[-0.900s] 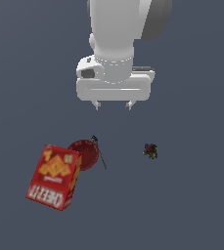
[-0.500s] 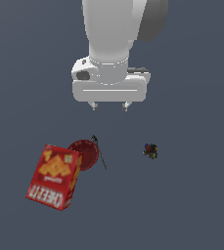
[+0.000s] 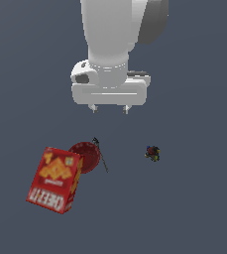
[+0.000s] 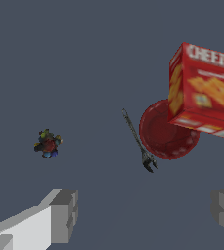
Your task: Pick up a designated object from a clutter of objects.
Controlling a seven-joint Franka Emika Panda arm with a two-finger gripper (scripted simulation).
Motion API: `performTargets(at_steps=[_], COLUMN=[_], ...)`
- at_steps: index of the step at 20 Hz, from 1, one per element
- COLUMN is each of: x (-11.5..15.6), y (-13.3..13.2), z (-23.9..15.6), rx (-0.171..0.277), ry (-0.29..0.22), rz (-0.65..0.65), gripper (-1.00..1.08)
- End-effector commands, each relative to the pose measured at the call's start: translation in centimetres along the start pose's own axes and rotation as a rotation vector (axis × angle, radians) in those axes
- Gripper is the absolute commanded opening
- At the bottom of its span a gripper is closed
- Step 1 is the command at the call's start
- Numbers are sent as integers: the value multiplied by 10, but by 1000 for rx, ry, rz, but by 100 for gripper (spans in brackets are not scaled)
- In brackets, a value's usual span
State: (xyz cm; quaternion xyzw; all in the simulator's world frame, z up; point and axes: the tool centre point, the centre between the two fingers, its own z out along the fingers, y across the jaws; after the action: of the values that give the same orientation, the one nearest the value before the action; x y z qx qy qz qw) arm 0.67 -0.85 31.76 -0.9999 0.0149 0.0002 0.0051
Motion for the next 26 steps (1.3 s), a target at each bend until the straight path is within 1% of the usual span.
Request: performTargets(at_steps=[1, 7, 12, 19, 26], x=[1, 8, 15, 20, 14], y=[-3, -21, -45, -93, -145], z=[4, 25, 54, 110, 169], rx=[-1, -7, -14, -21, -20], ry=[-1, -1, 0, 3, 5], rz=[5, 35, 75, 150, 226], gripper=[100, 100, 100, 100, 100])
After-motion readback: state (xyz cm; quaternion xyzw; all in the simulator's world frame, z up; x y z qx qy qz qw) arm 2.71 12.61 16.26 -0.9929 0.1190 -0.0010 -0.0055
